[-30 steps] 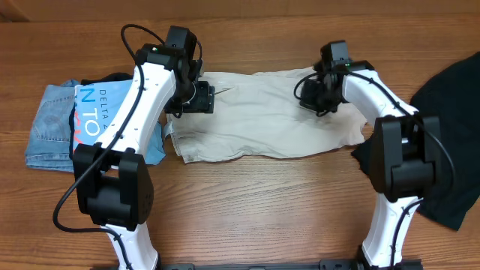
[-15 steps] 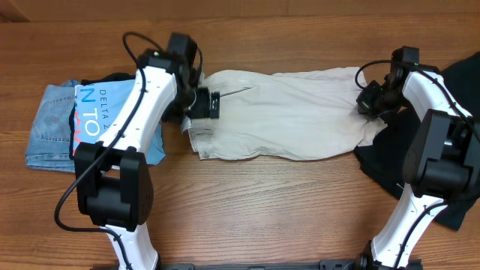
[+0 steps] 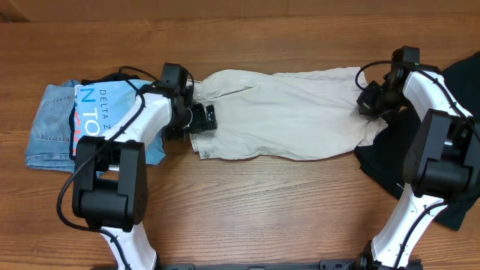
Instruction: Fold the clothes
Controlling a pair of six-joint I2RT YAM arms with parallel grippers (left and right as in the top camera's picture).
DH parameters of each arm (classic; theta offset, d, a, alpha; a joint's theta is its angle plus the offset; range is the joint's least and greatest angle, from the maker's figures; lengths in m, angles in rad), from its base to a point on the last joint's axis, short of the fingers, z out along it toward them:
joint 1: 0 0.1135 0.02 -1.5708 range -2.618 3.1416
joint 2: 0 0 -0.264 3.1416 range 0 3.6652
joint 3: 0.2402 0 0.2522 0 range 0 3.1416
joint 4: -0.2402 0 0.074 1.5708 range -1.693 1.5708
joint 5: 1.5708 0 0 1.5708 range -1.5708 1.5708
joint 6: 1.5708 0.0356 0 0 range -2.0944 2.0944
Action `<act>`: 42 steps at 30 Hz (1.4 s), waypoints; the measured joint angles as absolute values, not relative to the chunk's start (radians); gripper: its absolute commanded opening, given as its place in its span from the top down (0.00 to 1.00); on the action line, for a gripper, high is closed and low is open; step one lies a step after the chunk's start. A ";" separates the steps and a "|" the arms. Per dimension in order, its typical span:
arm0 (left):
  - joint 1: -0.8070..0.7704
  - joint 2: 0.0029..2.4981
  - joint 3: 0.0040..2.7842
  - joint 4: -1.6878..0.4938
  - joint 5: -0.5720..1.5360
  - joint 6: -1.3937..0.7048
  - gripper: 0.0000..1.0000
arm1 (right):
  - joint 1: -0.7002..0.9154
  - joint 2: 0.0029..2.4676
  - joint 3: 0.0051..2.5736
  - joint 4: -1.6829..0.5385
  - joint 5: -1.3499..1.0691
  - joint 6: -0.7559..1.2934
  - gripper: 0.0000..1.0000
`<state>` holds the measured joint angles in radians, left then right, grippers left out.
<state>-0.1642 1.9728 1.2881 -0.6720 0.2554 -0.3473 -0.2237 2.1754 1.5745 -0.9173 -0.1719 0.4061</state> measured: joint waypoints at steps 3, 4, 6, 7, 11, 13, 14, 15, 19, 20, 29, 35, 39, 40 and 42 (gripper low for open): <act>-0.163 1.957 1.251 -0.590 0.290 -0.372 0.00 | -0.224 2.175 1.575 -0.917 -0.171 0.403 0.96; -0.163 1.955 1.246 -0.577 0.299 -0.375 0.00 | -0.224 2.175 1.575 -0.916 -0.171 0.403 0.96; -0.164 1.954 1.240 -0.548 0.321 -0.385 0.01 | -0.224 2.175 1.575 -0.917 -0.171 0.403 0.96; -0.164 1.954 1.239 -0.543 0.326 -0.387 0.04 | -0.224 2.175 1.575 -0.917 -0.172 0.402 0.96; -0.164 1.966 1.237 -0.506 0.361 -0.392 0.16 | -0.224 2.174 1.575 -0.917 -0.172 0.399 0.96; -0.163 1.974 1.237 -0.492 0.376 -0.393 0.27 | -0.226 2.174 1.575 -0.918 -0.172 0.398 0.96; -0.163 1.977 1.237 -0.488 0.379 -0.393 0.33 | -0.226 2.174 1.575 -0.918 -0.172 0.398 0.96; -0.163 1.981 1.237 -0.483 0.384 -0.392 0.36 | -0.227 2.174 1.575 -0.917 -0.173 0.398 0.96; -0.159 1.996 1.237 -0.457 0.397 -0.362 0.59 | -0.231 2.173 1.575 -0.917 -0.170 0.392 0.96; -0.159 2.001 1.237 -0.442 0.409 -0.355 0.68 | -0.231 2.171 1.574 -0.917 -0.168 0.385 0.96; -0.143 2.031 1.275 -0.538 0.503 -0.218 0.96 | -0.256 2.018 1.541 -0.959 -0.126 0.294 0.96; -0.086 2.025 1.508 -1.008 0.408 -0.090 0.96 | -0.255 1.726 1.541 -0.986 -0.123 0.277 0.96; -0.058 2.021 1.690 -1.212 0.278 -0.030 0.96 | -0.255 1.657 1.542 -0.996 -0.127 0.276 0.96; -0.054 2.020 1.739 -1.249 0.242 -0.021 0.96 | -0.255 1.654 1.542 -0.997 -0.130 0.274 0.96; -0.052 2.020 1.826 -1.296 0.199 -0.007 0.96 | -0.255 1.653 1.542 -0.999 -0.146 0.273 0.96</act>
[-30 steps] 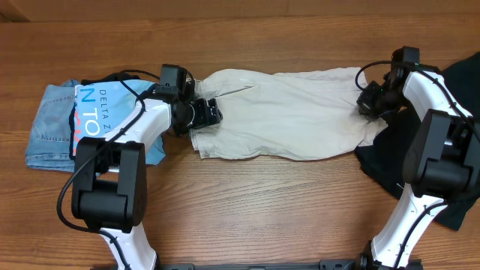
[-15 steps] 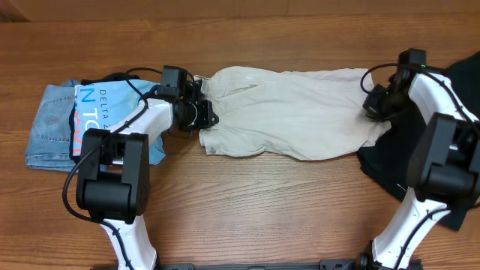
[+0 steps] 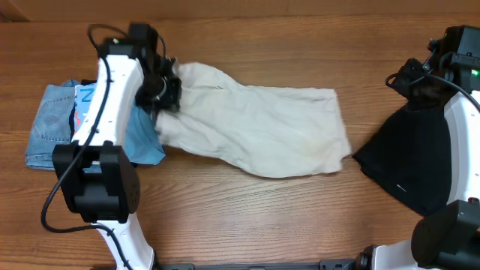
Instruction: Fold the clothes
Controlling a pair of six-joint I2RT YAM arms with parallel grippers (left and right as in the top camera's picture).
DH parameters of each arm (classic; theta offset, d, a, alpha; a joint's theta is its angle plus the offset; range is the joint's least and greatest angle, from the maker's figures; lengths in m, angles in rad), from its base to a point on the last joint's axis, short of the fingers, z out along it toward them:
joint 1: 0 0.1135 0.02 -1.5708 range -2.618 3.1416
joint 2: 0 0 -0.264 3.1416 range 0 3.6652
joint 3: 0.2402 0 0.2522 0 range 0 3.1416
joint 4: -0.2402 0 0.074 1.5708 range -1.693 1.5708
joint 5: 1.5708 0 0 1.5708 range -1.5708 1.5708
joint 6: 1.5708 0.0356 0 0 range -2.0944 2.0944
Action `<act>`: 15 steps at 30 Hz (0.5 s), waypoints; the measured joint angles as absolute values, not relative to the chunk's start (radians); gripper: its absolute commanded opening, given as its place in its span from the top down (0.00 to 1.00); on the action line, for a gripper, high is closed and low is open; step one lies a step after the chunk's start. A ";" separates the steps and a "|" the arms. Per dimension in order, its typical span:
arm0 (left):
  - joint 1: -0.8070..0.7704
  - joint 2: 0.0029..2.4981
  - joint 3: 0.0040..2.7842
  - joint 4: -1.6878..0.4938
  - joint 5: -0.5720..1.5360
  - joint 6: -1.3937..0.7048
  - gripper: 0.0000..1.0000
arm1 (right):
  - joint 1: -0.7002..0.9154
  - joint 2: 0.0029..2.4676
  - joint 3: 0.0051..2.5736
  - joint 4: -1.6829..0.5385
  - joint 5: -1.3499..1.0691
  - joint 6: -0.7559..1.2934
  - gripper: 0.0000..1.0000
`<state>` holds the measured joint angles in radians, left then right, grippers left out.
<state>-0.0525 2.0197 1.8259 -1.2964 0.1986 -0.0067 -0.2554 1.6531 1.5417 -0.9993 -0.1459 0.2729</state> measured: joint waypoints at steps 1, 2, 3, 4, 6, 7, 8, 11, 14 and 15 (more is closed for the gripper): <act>-0.053 2.017 1.903 -1.315 0.173 0.006 0.96 | -0.255 1.653 1.542 -0.998 -0.150 0.272 0.96; -0.059 2.017 1.953 -1.334 0.156 0.015 0.96 | -0.255 1.653 1.542 -0.998 -0.159 0.272 0.96; -0.068 2.016 1.988 -1.344 0.143 0.023 0.96 | -0.255 1.653 1.542 -0.999 -0.164 0.272 0.96; -0.083 2.016 2.023 -1.352 0.126 0.030 0.96 | -0.255 1.653 1.542 -0.999 -0.170 0.272 0.96; -0.129 2.011 2.058 -1.350 0.090 0.036 0.96 | -0.255 1.653 1.542 -1.000 -0.176 0.272 0.96; -0.167 2.009 2.065 -1.347 0.067 0.037 0.96 | -0.255 1.653 1.542 -1.004 -0.178 0.272 0.96; -0.208 2.009 2.068 -1.346 0.049 0.036 0.96 | -0.255 1.653 1.542 -1.007 -0.179 0.272 0.96; -0.365 2.009 2.068 -1.321 -0.022 0.011 0.96 | -0.255 1.653 1.542 -1.011 -0.181 0.272 0.96; -0.492 2.021 2.068 -1.290 -0.073 -0.036 0.96 | -0.255 1.653 1.542 -1.015 -0.198 0.272 0.96; -0.543 2.036 2.069 -1.281 -0.089 -0.062 0.96 | -0.255 1.653 1.542 -1.018 -0.206 0.272 0.96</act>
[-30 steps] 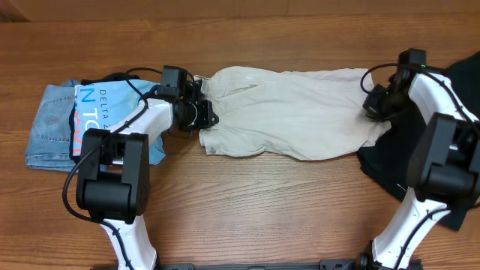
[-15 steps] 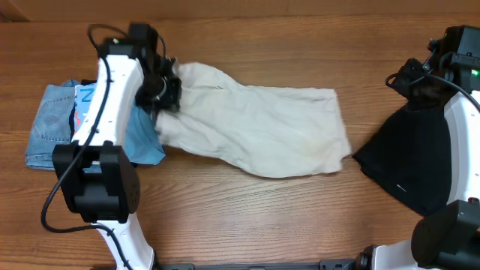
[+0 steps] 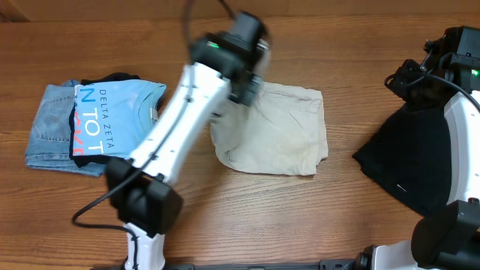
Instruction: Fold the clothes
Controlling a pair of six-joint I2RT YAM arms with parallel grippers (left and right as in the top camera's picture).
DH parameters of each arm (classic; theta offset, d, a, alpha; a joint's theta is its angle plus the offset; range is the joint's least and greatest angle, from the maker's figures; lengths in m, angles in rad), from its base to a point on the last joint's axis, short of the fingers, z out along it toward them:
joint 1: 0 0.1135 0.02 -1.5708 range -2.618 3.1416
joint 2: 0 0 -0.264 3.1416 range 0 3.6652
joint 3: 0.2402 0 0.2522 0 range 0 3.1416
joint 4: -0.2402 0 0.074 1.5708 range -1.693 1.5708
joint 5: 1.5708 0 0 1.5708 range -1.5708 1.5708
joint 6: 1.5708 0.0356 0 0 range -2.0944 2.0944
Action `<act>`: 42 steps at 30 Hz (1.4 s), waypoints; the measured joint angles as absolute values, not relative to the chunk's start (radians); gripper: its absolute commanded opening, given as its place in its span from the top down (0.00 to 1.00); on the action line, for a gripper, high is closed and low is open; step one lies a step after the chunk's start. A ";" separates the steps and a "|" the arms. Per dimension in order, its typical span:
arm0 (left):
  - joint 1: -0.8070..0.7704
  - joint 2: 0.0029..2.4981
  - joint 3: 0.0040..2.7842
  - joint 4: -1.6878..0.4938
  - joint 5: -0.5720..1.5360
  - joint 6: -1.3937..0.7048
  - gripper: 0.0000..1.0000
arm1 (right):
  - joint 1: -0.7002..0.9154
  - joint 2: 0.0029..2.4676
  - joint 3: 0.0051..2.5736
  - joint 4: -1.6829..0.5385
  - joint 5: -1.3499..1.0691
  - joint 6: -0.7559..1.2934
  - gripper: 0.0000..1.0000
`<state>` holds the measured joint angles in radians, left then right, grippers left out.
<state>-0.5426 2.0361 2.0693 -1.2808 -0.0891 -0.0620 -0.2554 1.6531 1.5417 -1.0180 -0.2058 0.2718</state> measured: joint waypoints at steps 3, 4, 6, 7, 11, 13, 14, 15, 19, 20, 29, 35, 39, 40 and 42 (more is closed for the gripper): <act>-0.640 2.115 2.071 -1.247 -0.101 -0.122 0.96 | -0.255 1.653 1.542 -1.028 -0.214 0.272 0.96; -0.663 2.149 2.071 -1.229 -0.093 -0.134 0.96 | -0.255 1.653 1.542 -1.030 -0.215 0.271 0.96; -0.699 2.217 2.071 -1.190 -0.066 -0.158 0.96 | -0.255 1.653 1.542 -1.033 -0.218 0.272 0.96; -0.713 2.246 2.071 -1.176 -0.051 -0.164 0.92 | -0.255 1.653 1.542 -1.033 -0.221 0.271 0.96; -0.757 2.328 2.071 -1.115 0.009 -0.205 0.40 | -0.255 1.653 1.542 -1.045 -0.221 0.268 0.96; -0.780 2.336 2.071 -1.084 0.045 -0.214 0.32 | -0.255 1.653 1.542 -1.048 -0.221 0.268 0.96; -0.794 2.336 2.074 -1.080 0.057 -0.219 0.28 | -0.255 1.653 1.542 -1.049 -0.221 0.268 0.96; -0.802 2.336 2.078 -1.080 0.063 -0.224 0.27 | -0.255 1.653 1.542 -1.050 -0.221 0.268 0.96; -0.840 2.336 2.173 -1.175 0.077 -0.231 0.26 | -0.255 1.653 1.542 -1.066 -0.221 0.268 0.93; -0.847 2.336 2.237 -1.249 0.058 -0.230 0.27 | -0.255 1.653 1.542 -1.070 -0.221 0.267 0.92; -0.617 2.333 2.469 -1.496 -0.107 -0.228 0.44 | -0.136 1.652 1.518 -1.122 -0.404 0.099 0.84; -0.389 2.334 2.276 -1.378 0.097 -0.131 0.64 | 0.117 1.671 1.309 -0.953 -0.474 0.035 0.85; -0.370 2.339 2.097 -1.282 0.275 0.004 0.62 | 0.204 1.762 1.210 -0.899 -0.483 -0.024 0.91; -0.374 2.339 2.062 -1.263 0.303 0.035 0.63 | 0.209 1.787 1.195 -0.888 -0.481 -0.034 0.93; -0.380 2.339 2.020 -1.234 0.331 0.081 0.67 | 0.210 1.832 1.181 -0.883 -0.442 -0.026 0.96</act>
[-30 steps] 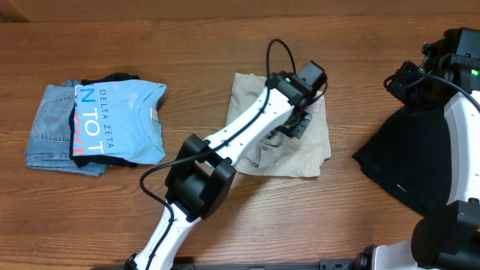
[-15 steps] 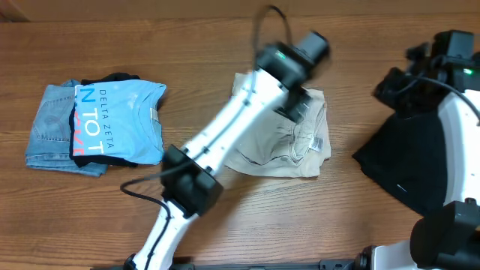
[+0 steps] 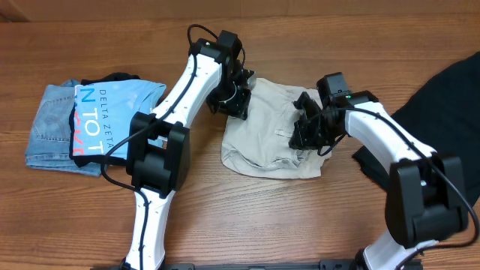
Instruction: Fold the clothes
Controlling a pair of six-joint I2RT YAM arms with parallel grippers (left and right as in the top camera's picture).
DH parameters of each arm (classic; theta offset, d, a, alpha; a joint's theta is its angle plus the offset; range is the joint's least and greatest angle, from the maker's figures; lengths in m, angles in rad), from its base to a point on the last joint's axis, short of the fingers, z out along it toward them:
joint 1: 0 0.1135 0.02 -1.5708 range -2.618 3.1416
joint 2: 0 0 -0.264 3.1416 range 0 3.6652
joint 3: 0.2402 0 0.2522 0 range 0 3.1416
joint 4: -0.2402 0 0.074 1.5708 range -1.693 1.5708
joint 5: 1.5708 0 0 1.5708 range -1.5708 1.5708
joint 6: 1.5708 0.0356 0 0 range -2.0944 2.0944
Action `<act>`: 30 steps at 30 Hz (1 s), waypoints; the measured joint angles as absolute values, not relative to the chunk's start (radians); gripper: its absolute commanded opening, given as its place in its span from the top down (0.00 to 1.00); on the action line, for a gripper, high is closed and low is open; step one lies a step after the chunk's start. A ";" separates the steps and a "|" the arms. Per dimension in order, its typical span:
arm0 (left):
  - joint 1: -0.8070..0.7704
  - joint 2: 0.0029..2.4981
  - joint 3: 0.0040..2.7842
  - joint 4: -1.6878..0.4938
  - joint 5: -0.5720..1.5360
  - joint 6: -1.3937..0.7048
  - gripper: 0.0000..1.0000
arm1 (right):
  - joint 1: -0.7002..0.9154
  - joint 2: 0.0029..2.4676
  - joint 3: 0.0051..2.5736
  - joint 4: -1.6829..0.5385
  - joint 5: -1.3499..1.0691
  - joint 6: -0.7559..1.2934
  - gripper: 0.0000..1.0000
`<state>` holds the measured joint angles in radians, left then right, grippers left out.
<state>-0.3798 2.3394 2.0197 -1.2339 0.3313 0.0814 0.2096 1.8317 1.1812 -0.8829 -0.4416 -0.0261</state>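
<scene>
A beige garment (image 3: 266,142) lies folded into a short bundle at the table's middle. My left gripper (image 3: 234,101) sits at its upper left edge, touching the cloth; its jaws are hidden under the dark gripper body. Over the bundle's right part is my right gripper (image 3: 301,124), its fingers apart and low on the cloth. A black garment (image 3: 442,105) lies spread at the far right.
At the far left a stack holds folded jeans (image 3: 45,139) under a light blue printed T-shirt (image 3: 112,112). Bare wooden table (image 3: 247,217) runs along the front.
My right arm has come from the far right edge onto the beige bundle's right side. The left gripper has shifted a little down and left, to the bundle's upper left edge.
The beige garment lay stretched out with a gripper at each end. Then the right gripper was off it at the far right, while the left held its left end raised. Then that end lay folded over to the right, halving the garment. Now both grippers are at the bundle.
</scene>
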 measured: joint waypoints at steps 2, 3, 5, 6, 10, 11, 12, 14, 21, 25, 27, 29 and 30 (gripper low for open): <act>-0.381 2.339 1.980 -1.197 0.333 0.101 0.68 | 0.201 1.856 1.180 -0.900 -0.329 0.080 0.96; -0.382 2.339 1.965 -1.186 0.329 0.101 0.68 | 0.194 1.860 1.181 -0.920 -0.279 0.134 0.96; -0.391 2.338 1.935 -1.173 0.321 0.101 0.67 | 0.176 1.860 1.182 -0.950 -0.207 0.212 0.96; -0.398 2.338 1.921 -1.175 0.311 0.101 0.67 | 0.138 1.860 1.183 -0.971 -0.136 0.285 0.96; -0.404 2.338 1.915 -1.164 0.292 0.101 0.67 | 0.052 1.860 1.184 -0.999 -0.128 0.258 0.95; -0.403 2.338 1.915 -1.159 0.289 0.101 0.68 | 0.039 1.860 1.187 -1.007 -0.154 0.226 0.95; -0.403 2.338 1.915 -1.155 0.285 0.101 0.68 | 0.035 1.860 1.190 -1.016 -0.183 0.197 0.95; -0.403 2.338 1.915 -1.154 0.280 0.100 0.70 | 0.036 1.848 1.195 -1.026 -0.270 0.131 0.96; -0.403 2.338 1.915 -1.150 0.288 0.084 0.89 | 0.043 1.689 1.209 -0.915 -0.582 0.023 0.96; -0.402 2.338 1.925 -1.119 0.341 0.082 0.86 | 0.056 1.696 1.216 -0.848 -0.634 0.030 0.96; -0.399 2.337 1.947 -1.085 0.358 0.081 0.83 | 0.061 1.721 1.216 -0.801 -0.636 0.038 0.96; -0.398 2.328 1.974 -1.033 0.373 0.077 0.82 | 0.062 1.758 1.216 -0.755 -0.636 0.046 0.96; -0.398 2.321 1.982 -1.006 0.378 0.073 0.81 | 0.061 1.779 1.216 -0.736 -0.634 0.051 0.96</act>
